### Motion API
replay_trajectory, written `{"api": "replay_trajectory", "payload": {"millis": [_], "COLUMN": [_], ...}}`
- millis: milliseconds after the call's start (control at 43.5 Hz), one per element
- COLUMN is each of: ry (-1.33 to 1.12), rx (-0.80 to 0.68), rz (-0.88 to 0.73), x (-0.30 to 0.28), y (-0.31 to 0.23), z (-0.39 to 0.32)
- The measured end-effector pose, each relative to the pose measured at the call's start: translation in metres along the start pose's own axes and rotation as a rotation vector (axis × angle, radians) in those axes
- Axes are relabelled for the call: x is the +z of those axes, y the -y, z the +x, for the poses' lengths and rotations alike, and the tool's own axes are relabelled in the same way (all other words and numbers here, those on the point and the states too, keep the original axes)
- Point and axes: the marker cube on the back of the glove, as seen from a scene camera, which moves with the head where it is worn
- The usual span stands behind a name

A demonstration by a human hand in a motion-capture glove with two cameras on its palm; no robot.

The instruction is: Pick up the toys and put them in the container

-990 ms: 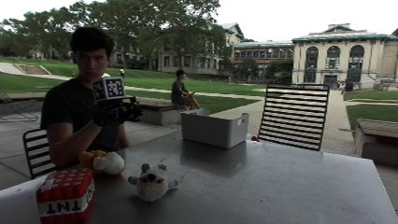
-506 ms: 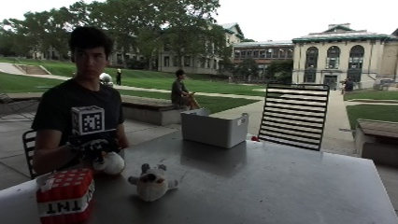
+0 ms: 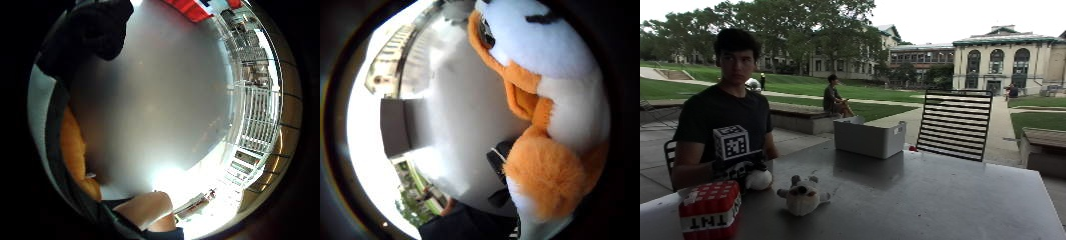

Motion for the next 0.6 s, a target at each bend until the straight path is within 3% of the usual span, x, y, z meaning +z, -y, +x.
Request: {"api": "replay_trajectory", "payload": {"millis": [598], "ry": [0.08], "rx": [-0.045], "rz": [0.096], "x": [-0.037], "y": [0.025], "z": [0.004]}}
